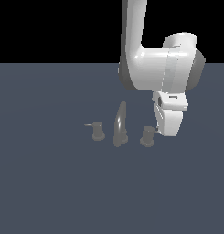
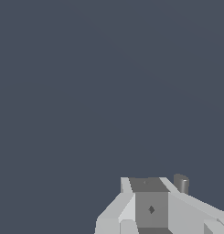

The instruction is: Turn on the faucet by rotating a designated handle.

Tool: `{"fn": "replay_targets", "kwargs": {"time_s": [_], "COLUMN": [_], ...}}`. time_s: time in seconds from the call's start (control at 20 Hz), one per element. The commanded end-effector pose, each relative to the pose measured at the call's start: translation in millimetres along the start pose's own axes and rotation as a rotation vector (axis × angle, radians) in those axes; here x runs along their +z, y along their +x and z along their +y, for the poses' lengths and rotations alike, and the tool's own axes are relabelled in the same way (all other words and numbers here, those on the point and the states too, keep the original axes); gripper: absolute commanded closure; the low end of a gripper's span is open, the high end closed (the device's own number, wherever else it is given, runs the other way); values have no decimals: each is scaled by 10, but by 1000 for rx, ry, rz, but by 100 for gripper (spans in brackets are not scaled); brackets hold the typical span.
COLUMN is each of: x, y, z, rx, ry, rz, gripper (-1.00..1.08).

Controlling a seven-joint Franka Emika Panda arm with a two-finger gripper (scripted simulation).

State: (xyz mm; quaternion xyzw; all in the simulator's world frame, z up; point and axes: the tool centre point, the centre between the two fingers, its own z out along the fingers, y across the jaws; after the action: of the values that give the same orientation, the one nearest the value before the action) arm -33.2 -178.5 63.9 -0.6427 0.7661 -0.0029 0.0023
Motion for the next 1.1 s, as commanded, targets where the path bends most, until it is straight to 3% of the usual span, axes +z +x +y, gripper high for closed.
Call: {"fn": "replay_targets", "kwargs": {"time_s": [0.0, 0.7, 0.75, 1.05], "x": [-1, -2, 3, 0], "y": [2, -34, 101, -167], "z": [1, 462, 420, 549], "rx": [0, 7, 27, 16], "ry": [0, -7, -2, -5], "rz": [1, 0, 9, 4], "gripper": [108, 108, 108, 108]}}
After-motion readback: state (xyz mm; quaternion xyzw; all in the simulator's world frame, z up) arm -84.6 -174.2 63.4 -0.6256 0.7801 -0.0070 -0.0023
